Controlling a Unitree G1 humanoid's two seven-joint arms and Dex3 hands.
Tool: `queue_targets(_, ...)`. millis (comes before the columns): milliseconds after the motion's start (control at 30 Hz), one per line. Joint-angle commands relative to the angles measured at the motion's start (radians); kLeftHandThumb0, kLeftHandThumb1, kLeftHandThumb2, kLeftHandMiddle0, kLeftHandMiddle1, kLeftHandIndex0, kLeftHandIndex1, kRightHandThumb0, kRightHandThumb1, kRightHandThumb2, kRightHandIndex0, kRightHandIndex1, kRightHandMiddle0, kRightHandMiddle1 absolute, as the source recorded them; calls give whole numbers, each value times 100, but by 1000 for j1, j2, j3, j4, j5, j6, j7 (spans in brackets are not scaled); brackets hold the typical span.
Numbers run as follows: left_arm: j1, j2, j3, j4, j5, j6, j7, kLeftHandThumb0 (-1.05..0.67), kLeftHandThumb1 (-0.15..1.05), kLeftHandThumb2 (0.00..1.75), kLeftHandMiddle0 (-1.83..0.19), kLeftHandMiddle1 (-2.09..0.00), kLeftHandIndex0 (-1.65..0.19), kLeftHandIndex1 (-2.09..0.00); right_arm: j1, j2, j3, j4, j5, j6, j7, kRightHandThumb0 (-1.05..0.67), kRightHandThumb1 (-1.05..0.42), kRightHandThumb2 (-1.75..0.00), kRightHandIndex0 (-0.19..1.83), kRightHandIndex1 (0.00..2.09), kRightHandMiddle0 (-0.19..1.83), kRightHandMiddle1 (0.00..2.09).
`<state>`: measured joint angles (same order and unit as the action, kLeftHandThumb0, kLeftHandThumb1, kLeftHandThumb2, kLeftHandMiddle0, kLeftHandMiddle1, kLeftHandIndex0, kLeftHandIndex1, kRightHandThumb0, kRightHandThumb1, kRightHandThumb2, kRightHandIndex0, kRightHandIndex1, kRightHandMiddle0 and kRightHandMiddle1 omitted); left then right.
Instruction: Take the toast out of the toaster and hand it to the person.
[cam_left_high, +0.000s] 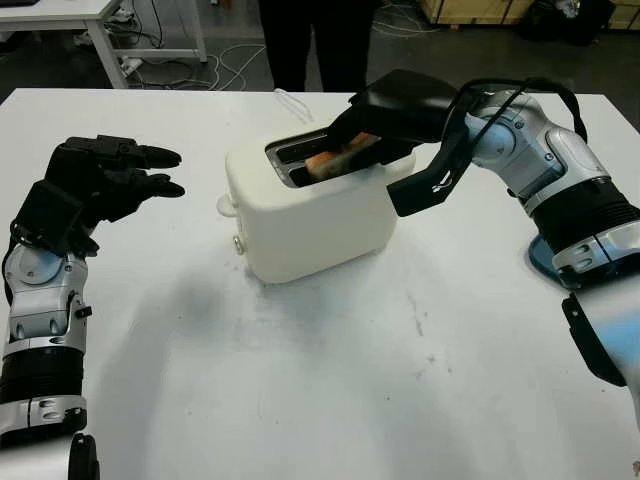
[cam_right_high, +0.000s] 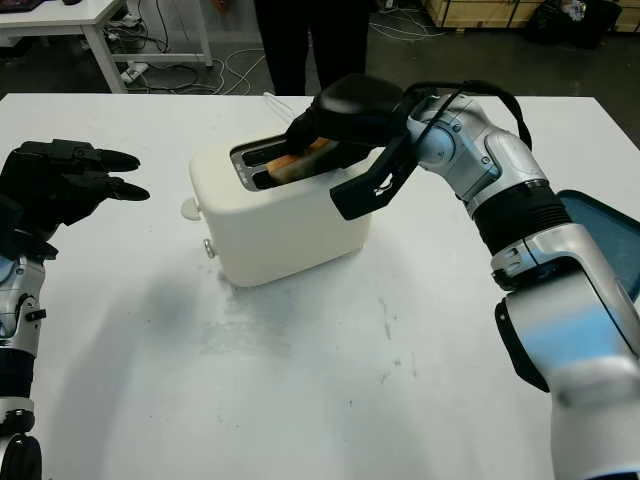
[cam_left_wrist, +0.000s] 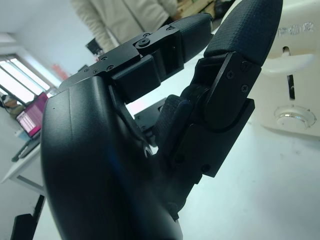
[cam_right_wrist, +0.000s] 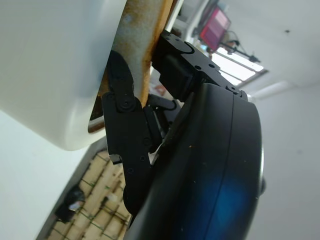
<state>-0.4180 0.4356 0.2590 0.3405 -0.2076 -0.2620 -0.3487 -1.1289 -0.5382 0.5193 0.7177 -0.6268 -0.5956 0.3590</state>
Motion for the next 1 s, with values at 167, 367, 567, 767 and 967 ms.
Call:
queue_targets(167, 17, -2, 3, -5, 2, -7, -1, -105, 77, 0, -148, -6, -139, 0, 43, 1, 120, 45, -183, -69, -128, -54, -92, -38, 112, 168, 87, 155)
queue_targets(367, 18, -1, 2, -2, 7, -13, 1, -105, 78, 0, -148, -6, -138, 0, 12, -3, 91, 88, -156, -80, -202, -49, -92, -44, 115, 174, 83, 174)
queue_targets(567, 16, 1, 3, 3, 6, -13, -1, -105, 78, 0, -148, -6, -138, 0, -40, 5, -18, 129, -45, -59, -191, -46, -92, -44, 104, 175, 79, 175)
queue_targets(767, 14, -1, 4, 11, 4, -23, -2, -105, 78, 0, -147, -5, -137, 0, -102, 25, -164, 186, 118, -41, -136, -45, -92, -44, 101, 175, 73, 175)
queue_targets(967, 17, 1, 6, 2, -1, 0, -1, -105, 77, 0, -148, -5, -138, 0, -180, 33, -297, 291, 282, -17, -52, -49, -92, -45, 100, 175, 74, 175)
